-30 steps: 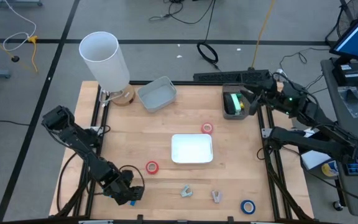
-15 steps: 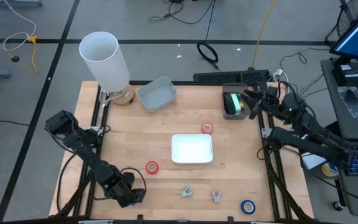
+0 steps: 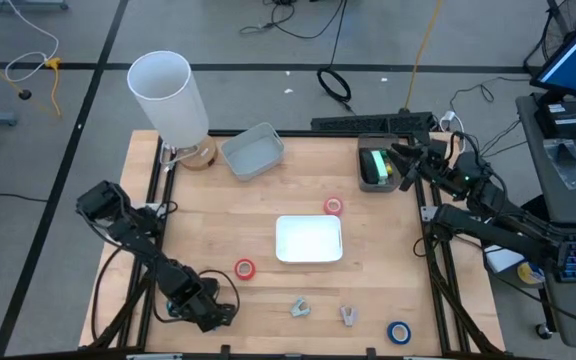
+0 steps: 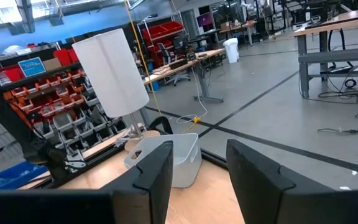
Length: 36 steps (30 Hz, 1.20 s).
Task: Pick and place Stapler, Stapler remover, tape
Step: Put the blue stapler into the black bin
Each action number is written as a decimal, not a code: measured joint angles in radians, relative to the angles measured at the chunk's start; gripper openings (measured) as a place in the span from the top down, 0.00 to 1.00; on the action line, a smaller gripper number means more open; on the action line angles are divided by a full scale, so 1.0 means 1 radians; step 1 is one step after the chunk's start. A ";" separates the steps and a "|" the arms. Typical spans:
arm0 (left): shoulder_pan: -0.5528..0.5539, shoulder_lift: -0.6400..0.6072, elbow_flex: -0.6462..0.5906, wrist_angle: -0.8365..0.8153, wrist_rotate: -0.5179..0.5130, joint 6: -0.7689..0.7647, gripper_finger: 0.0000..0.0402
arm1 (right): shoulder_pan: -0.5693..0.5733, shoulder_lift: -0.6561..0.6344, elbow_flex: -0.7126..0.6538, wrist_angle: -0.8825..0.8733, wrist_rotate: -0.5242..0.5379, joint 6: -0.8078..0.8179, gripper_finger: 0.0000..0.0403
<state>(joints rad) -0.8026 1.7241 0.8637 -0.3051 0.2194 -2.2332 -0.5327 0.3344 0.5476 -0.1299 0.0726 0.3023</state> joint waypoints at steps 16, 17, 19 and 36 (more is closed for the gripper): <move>0.004 0.002 -0.003 0.023 -0.001 0.013 0.79 | 0.000 0.000 0.000 -0.001 0.000 -0.003 0.65; 0.004 0.002 -0.003 0.024 -0.004 0.013 0.80 | 0.000 0.000 0.000 -0.001 0.000 -0.003 0.65; 0.004 0.003 -0.003 0.030 -0.018 0.013 0.82 | 0.000 0.000 0.000 -0.001 0.000 -0.003 0.65; 0.113 -0.245 -0.006 0.044 -0.545 0.317 0.82 | 0.001 0.043 0.000 0.091 -0.269 0.114 0.65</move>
<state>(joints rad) -0.6894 1.4792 0.8574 -0.2616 -0.3252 -1.9160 -0.5316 0.3777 0.5476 -0.0393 -0.1962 0.4165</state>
